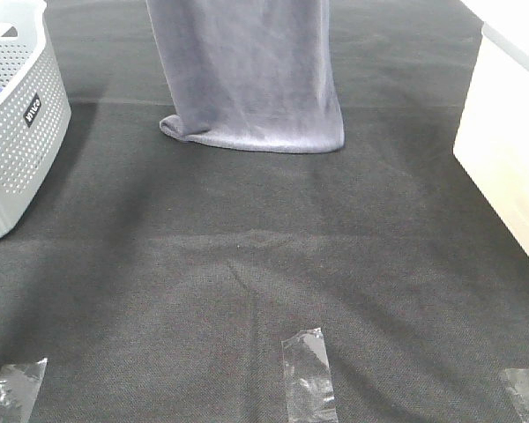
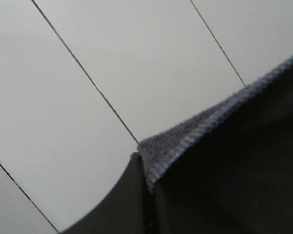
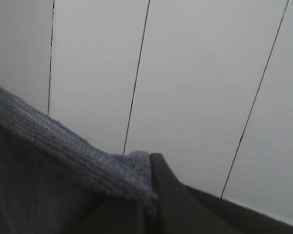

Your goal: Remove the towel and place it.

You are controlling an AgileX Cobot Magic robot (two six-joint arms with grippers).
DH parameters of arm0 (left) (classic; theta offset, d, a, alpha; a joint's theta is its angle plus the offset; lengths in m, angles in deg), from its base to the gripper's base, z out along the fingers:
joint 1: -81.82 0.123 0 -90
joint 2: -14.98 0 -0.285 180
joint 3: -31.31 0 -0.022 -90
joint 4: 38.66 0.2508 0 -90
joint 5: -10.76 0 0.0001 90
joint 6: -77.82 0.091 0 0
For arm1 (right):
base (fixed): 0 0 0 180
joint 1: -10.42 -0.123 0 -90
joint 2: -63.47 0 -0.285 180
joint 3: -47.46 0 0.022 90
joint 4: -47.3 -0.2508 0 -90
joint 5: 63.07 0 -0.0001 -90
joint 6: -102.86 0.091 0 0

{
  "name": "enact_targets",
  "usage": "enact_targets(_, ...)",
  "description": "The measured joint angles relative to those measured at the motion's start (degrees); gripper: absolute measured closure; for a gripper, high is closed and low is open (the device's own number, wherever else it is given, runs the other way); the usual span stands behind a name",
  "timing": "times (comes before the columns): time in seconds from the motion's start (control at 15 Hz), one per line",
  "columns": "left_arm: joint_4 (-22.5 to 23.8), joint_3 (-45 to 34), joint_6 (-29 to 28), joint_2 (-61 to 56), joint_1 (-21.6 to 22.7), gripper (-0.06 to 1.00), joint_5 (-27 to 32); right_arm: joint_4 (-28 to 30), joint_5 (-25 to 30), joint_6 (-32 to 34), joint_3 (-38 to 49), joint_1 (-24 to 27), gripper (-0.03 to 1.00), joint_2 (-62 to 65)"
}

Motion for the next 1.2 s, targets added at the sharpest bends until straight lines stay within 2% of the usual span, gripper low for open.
enact_targets(0.2, -5.6, 0.0, 1.4, -2.8, -2.4, 0.94, 15.4, -3.7, 11.2, 0.1, 0.0, 0.0, 0.95, 1.3)
enact_targets(0.4, -12.6, 0.0, 4.9, -7.4, -3.8, 0.94, 35.2, -4.3, 23.3, 2.6, 0.0, 0.0, 0.95, 4.6)
enact_targets(0.47, -13.6, 0.0, 5.0, -8.3, -3.8, 0.94, 37.9, -4.3, 25.2, 2.7, 0.0, 0.0, 0.95, 5.2)
enact_targets(0.6, -16.0, 0.0, 5.0, -11.9, -3.8, 0.94, 52.5, -4.3, 32.0, 2.9, 0.0, 0.0, 0.95, 7.2)
enact_targets(0.67, -16.6, 0.0, 5.0, -13.0, -3.8, 0.94, 57.3, -4.3, 35.7, 3.0, -0.1, 0.0, 0.95, 8.4)
enact_targets(0.8, -17.6, 0.0, 5.0, -14.0, -4.0, 0.94, 60.1, -4.7, 43.0, 3.3, -0.1, 0.0, 0.95, 10.3)
enact_targets(1.0, -18.9, -0.9, 3.6, -16.3, -4.0, 0.94, 60.7, -6.5, 53.8, 4.5, -0.1, 0.0, 0.95, 11.7)
enact_targets(1.2, -19.4, -8.0, 2.8, -21.2, -4.1, 0.94, 60.7, -7.3, 56.4, 4.5, -0.1, 0.0, 0.95, 12.8)
